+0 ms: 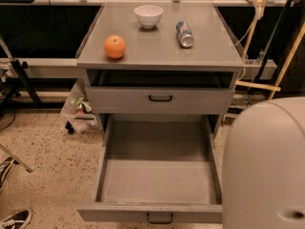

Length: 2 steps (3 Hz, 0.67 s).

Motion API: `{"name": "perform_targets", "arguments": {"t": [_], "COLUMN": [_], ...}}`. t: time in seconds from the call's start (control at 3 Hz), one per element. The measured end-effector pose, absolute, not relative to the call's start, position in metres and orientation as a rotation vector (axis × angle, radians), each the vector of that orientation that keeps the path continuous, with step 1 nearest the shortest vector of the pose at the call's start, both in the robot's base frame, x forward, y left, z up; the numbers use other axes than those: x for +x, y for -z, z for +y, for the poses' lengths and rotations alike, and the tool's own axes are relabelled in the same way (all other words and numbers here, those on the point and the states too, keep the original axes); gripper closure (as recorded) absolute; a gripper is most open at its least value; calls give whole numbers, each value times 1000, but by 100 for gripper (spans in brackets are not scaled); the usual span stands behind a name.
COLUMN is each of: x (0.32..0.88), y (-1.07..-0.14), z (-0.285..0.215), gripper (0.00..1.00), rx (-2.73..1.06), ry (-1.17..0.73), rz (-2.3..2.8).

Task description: Pick orange from middle drawer and place on counter

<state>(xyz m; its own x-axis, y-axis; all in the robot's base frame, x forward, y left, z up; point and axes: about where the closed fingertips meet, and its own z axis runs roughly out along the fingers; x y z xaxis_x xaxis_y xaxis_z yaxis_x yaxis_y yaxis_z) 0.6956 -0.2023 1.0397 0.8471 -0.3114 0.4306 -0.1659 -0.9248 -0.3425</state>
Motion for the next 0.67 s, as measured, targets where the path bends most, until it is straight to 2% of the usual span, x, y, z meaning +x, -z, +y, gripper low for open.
{"name": "perform_targets", "arguments": {"t": [0.33, 0.67], "x": [635, 611], "y": [-1074, -1093], "z": [-198, -177], "gripper": [0, 0], "rx": [-2662, -2626], "ry": [669, 688], "rz": [383, 325]}}
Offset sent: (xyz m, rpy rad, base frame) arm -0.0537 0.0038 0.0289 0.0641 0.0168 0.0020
